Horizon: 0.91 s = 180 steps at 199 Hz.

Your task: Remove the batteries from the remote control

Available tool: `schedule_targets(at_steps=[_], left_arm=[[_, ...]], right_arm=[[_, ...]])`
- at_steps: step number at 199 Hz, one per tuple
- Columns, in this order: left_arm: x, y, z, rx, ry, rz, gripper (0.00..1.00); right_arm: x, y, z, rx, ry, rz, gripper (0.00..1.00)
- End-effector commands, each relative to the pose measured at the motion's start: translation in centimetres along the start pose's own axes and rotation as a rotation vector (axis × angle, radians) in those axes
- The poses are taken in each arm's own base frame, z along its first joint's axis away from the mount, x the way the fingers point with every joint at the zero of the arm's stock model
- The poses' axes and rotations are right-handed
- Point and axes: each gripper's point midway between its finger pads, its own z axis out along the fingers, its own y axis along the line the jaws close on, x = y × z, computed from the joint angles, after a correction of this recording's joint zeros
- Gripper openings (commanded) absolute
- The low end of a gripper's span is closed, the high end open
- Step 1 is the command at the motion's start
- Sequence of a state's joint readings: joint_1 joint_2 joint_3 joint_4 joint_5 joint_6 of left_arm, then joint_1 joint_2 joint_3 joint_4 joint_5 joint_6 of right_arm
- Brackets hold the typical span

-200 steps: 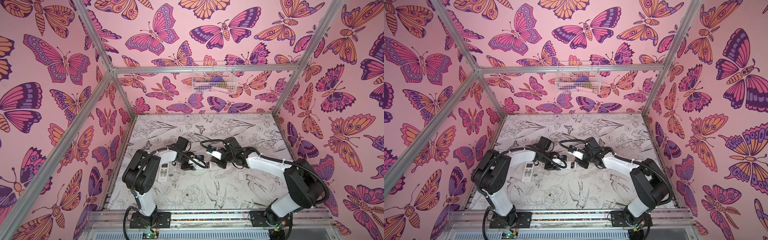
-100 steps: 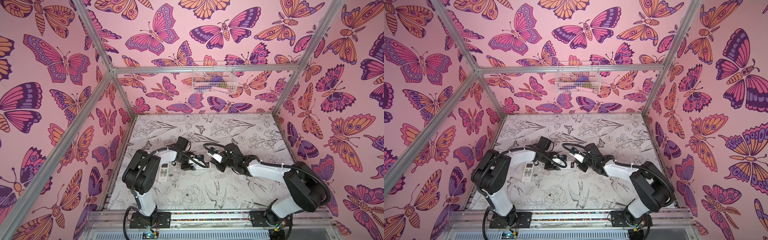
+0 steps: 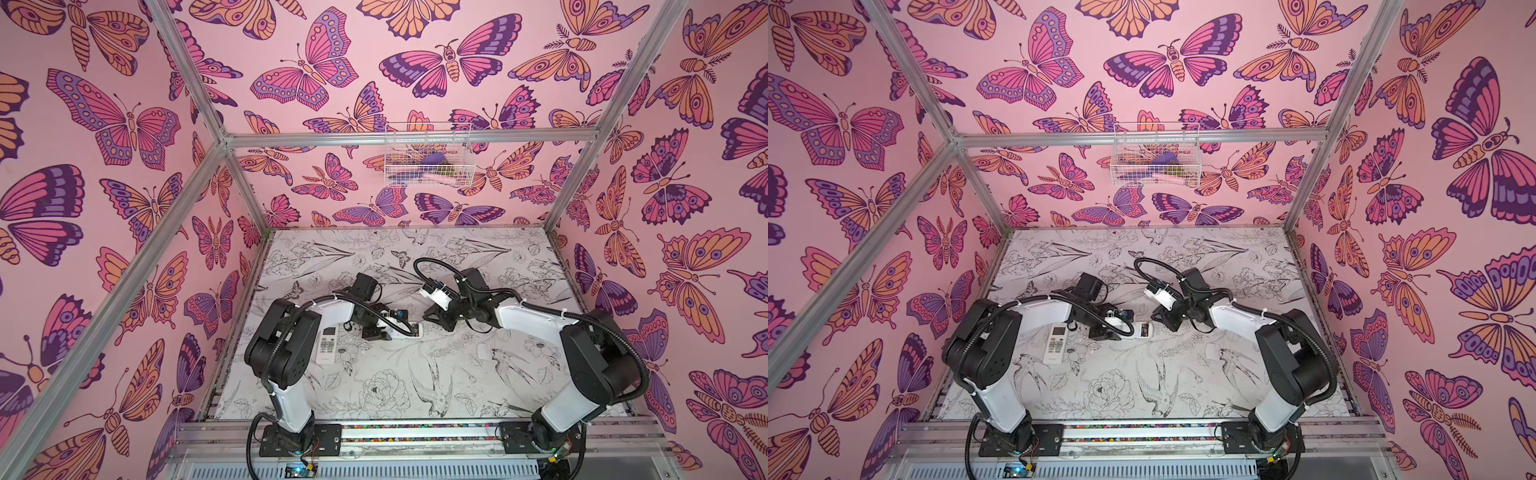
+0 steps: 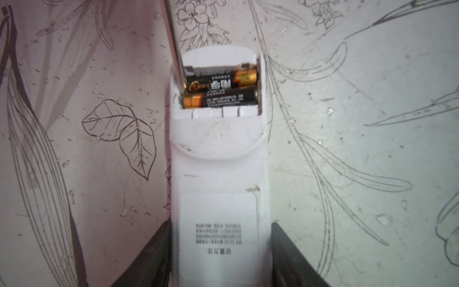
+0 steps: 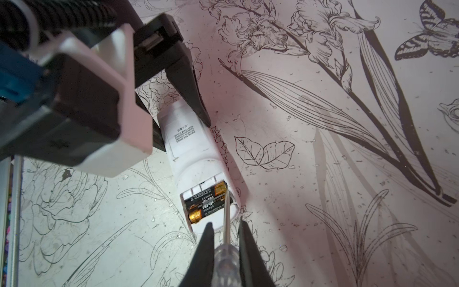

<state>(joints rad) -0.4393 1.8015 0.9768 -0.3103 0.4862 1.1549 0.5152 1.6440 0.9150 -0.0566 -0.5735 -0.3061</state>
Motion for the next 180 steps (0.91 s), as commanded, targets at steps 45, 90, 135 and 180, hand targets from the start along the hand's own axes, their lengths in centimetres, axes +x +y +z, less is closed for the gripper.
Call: schedule_targets(at_steps=[45, 90, 135, 180], left_arm=[[3.4, -2.4, 2.0, 0.077, 0.13, -0.013, 0.4], [3.5, -2.2, 2.0, 0.069, 0.135, -0.023, 0.4], [3.5, -2.0, 2.1, 0.063, 0.137, -0.031, 0.39], [3.5, -2.0, 2.1, 0.051, 0.134, -0.03, 0.38]], right_arm=[[-1.5, 2.0, -0.3, -0.109, -0.039, 0.005, 0.0], [-2.2, 0.4, -3.8, 0.105, -0.038, 0.214, 0.0], [-0.9, -0.7, -6.4, 0.271, -0.019, 0.678, 0.0], [0.5, 0.5, -4.2, 0.26, 0.106, 0.897, 0.0]])
